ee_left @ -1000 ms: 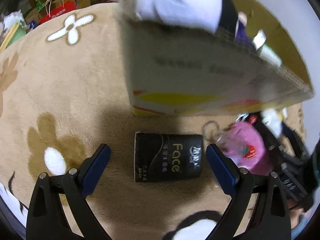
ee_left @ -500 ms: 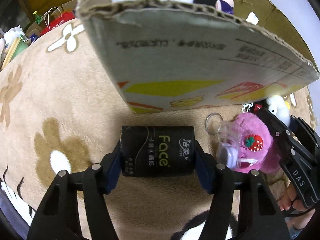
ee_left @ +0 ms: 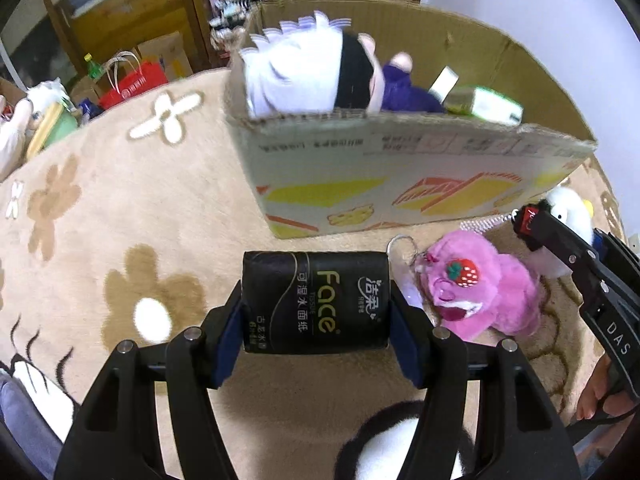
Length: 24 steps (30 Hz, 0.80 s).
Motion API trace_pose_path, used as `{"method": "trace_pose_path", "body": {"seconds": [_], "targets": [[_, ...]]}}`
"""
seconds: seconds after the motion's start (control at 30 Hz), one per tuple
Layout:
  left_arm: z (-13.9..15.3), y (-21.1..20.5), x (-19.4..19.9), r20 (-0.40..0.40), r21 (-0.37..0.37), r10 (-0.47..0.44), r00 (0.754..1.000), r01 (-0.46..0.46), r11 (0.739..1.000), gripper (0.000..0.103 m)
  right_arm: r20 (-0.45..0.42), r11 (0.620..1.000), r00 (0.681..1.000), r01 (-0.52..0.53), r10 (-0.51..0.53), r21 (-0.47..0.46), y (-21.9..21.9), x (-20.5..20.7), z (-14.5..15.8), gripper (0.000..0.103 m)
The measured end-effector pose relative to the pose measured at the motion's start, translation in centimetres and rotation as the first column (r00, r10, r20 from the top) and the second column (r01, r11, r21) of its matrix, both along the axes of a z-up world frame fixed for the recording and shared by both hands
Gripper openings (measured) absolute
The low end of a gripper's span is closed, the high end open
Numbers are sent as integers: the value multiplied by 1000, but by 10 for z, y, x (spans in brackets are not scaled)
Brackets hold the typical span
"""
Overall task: Organize soft objects
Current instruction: 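Grasp the white chick plush with the right gripper while the left grasps the black Face pack, then lift the chick plush and Face pack up and carry both over the box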
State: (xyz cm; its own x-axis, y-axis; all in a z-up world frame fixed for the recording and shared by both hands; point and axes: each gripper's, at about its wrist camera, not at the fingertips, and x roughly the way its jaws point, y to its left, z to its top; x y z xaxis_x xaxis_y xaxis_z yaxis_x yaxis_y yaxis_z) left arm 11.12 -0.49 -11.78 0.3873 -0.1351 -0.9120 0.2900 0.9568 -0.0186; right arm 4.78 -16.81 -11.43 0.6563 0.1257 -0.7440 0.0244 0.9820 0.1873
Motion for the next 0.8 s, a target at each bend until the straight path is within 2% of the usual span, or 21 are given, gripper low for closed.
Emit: {"method": "trace_pose_path", "body": {"seconds": [0.23,0.37,0.53,0.8], "targets": [[30,8,-25,106,-11,13,994,-12,1000,63,70,1000,997,13,-12,-14,-4,-20,26,34],[58,1,-42,199,-15,14,980,-12,1000,63,116,1000,993,20,-17,-22,-5,-31,40,34],[79,13,-31,317,-45,19,948,-5,999,63,215,999,976,32,-25,-29,-9,-41,59,34],[120,13,-41,489,-80,35,872,5,997,63,313,999,949,48,-42,-10,-16,-47,87,34]]}}
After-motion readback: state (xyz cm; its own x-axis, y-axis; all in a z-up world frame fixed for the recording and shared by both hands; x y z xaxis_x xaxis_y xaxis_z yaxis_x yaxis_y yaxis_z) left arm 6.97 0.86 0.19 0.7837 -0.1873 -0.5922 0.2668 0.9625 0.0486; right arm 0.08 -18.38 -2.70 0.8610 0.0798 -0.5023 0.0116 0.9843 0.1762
